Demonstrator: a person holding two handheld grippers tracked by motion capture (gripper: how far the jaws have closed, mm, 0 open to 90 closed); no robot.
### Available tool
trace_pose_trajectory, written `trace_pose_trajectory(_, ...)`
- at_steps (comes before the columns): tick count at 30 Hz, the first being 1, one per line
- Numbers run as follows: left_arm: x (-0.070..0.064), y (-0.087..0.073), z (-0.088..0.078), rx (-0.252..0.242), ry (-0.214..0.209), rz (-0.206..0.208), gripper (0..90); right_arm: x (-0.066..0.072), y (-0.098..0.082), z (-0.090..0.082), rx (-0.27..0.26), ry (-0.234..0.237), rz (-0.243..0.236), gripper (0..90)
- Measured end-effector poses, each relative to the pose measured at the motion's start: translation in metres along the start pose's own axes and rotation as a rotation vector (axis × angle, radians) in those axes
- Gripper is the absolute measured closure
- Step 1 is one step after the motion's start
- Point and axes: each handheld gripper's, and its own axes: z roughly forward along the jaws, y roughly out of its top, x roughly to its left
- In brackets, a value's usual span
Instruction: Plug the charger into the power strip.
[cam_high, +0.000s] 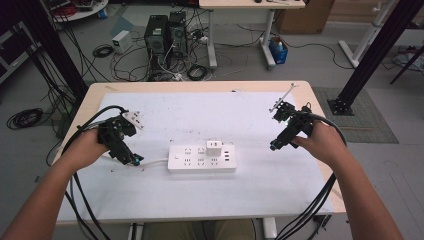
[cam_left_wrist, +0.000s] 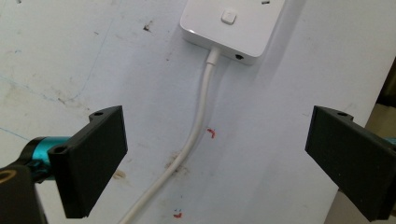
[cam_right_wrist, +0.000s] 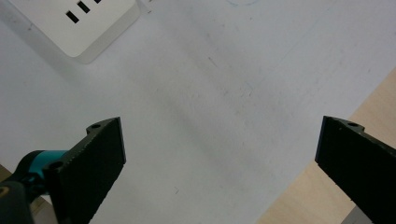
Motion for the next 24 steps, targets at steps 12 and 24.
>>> trace_pose_trajectory(12,-0.0029,0.0034,0.0002,-0.005,0.003,0.013,5.6,0.0032,0.0036,0.0028,0.008,-0.007,-0.01,1.0)
trace_pose_trajectory(24,-0.0038,0.0041,0.0002,-0.004,0.003,0.007,5.6,0.0054,0.003,0.006,0.018,0.003,-0.008,1.0)
